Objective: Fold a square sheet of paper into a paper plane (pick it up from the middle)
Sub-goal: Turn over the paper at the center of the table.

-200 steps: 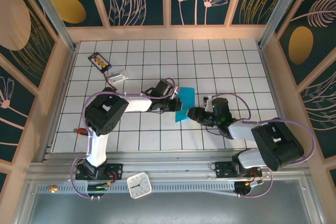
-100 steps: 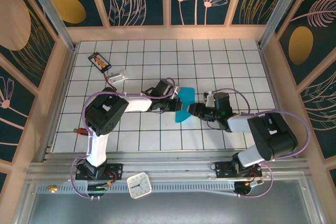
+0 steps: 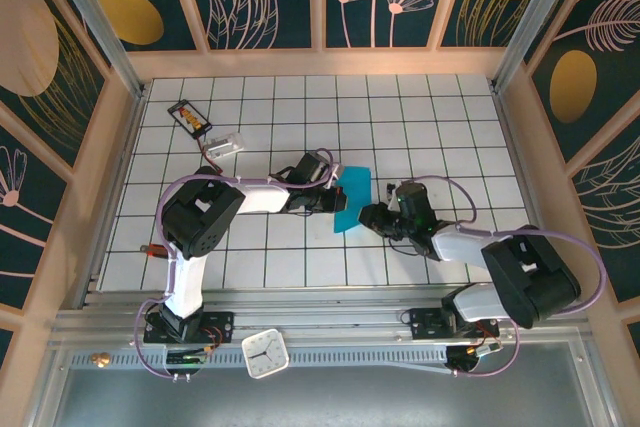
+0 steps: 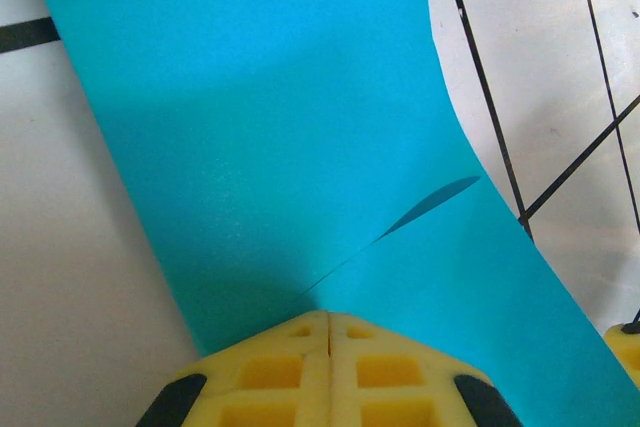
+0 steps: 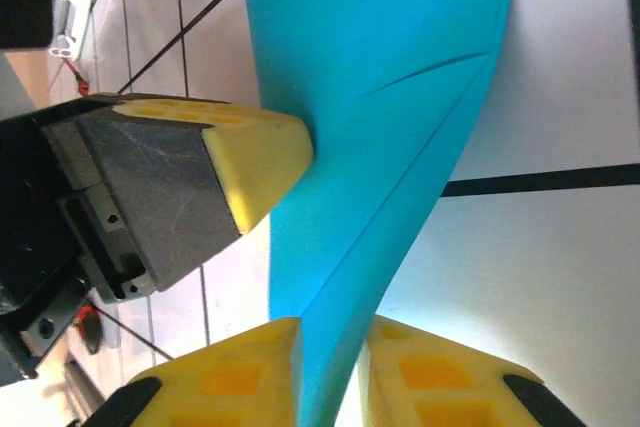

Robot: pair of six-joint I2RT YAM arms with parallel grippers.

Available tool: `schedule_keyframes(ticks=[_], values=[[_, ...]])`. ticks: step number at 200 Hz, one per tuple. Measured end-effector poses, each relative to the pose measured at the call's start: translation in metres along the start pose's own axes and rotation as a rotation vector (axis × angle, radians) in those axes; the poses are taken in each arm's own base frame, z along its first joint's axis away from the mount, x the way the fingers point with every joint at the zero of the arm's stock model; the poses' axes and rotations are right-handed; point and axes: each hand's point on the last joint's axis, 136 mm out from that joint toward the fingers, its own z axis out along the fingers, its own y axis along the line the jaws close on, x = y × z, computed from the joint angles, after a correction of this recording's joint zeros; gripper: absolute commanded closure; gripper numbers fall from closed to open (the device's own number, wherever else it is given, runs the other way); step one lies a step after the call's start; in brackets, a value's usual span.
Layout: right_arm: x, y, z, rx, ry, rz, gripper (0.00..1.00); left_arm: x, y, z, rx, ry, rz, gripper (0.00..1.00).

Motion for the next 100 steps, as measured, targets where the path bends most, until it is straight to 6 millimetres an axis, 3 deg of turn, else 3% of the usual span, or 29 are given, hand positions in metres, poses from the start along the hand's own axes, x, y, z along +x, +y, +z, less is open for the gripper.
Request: schedule_keyframes(ticks=[25, 47, 63, 82, 100], values=[[-0.004, -0.006, -0.003, 0.041, -0.032, 0.009, 1.00, 0.000, 0.000, 0.000, 0.000, 0.001, -0.001, 1.00], [-0.008, -0.012, -0.008, 0.095, -0.054, -0.015, 1.00, 0.000, -0.005, -0.001, 0.020, 0.009, -0.010, 0.66], [-0.020, -0.013, -0.012, 0.168, -0.069, -0.071, 1.00, -0.005, -0.019, -0.009, 0.062, -0.002, -0.020, 0.54], [-0.047, -0.002, -0.022, 0.269, -0.105, -0.187, 1.00, -0.020, -0.041, -0.033, 0.124, -0.064, -0.050, 0.41], [-0.076, 0.020, -0.036, 0.355, -0.151, -0.326, 1.00, -0.048, -0.061, -0.081, 0.200, -0.190, -0.081, 0.36]])
